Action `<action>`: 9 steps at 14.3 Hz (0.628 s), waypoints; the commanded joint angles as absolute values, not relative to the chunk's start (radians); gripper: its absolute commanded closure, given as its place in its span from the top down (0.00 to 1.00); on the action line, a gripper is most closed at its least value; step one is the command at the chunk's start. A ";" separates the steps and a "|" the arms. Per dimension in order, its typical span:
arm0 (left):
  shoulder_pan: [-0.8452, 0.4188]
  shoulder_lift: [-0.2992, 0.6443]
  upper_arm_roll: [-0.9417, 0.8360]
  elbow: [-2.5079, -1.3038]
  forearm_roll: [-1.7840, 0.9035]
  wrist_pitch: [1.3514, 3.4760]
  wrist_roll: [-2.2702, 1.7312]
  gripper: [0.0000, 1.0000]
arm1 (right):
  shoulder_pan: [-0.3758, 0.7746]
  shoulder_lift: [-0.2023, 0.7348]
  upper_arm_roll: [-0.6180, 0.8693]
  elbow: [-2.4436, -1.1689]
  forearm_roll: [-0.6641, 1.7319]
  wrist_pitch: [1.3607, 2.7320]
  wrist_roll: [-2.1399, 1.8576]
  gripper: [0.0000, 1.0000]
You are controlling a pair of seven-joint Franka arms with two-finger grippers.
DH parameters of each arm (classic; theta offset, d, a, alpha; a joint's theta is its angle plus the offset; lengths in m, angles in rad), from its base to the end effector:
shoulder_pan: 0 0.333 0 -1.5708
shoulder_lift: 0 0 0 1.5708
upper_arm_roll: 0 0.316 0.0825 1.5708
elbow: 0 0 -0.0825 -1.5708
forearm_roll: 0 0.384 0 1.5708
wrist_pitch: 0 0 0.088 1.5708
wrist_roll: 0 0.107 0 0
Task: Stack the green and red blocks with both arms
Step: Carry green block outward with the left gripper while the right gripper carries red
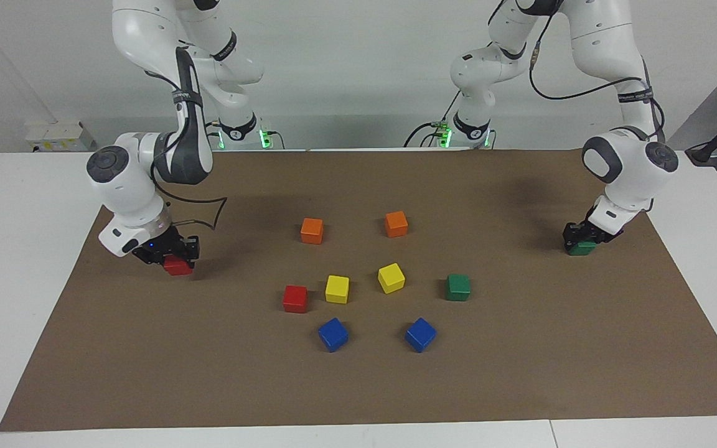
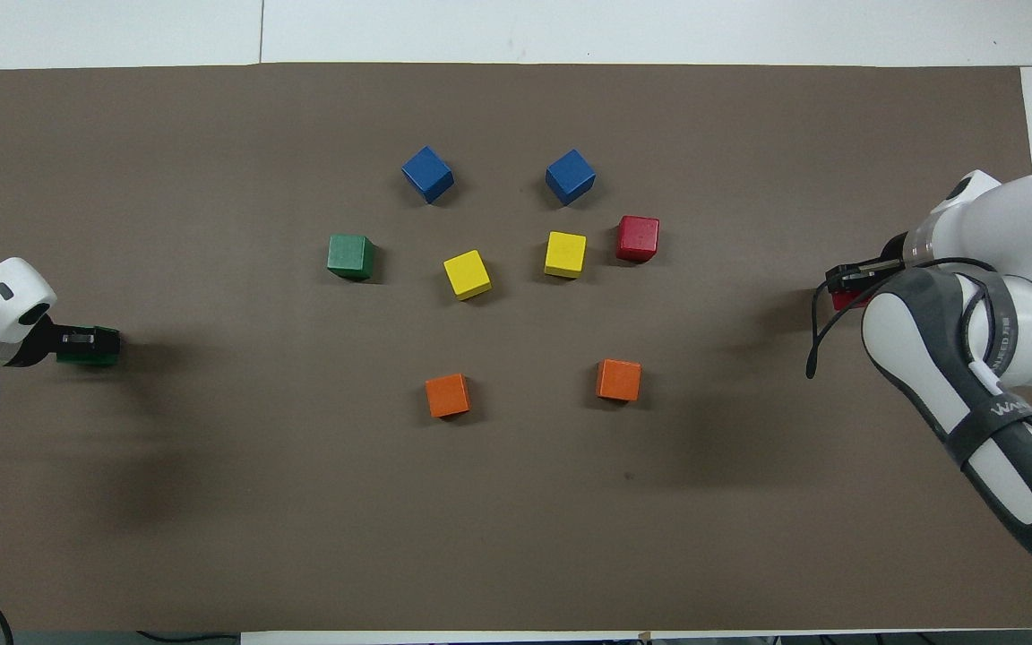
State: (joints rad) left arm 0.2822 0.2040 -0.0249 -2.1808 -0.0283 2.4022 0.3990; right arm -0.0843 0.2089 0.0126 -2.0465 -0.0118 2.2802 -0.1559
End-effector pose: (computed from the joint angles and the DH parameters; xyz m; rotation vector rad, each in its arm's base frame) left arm 0.5399 0.1420 0.2978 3.1183 -0.1879 0.0380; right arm 0.5850 -0.0425 0.3413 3.1289 0.1432 0.0375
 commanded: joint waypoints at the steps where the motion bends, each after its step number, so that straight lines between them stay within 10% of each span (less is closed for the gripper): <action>1: 0.290 0.195 -0.021 -2.174 -0.032 2.393 0.456 1.00 | -0.095 0.189 0.017 -2.098 -0.009 2.328 -0.184 0.00; 9: 0.128 0.212 -0.025 -1.746 -0.034 1.988 0.427 1.00 | -0.106 0.250 0.017 -2.114 -0.009 2.408 -0.187 0.00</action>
State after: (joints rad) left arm 0.2007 0.1896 -0.0356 -1.8387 -0.0283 2.0539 0.4409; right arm -0.0908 0.2353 0.0116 -2.1000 -0.0118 2.3677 -0.1562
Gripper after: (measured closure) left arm 0.000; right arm 0.449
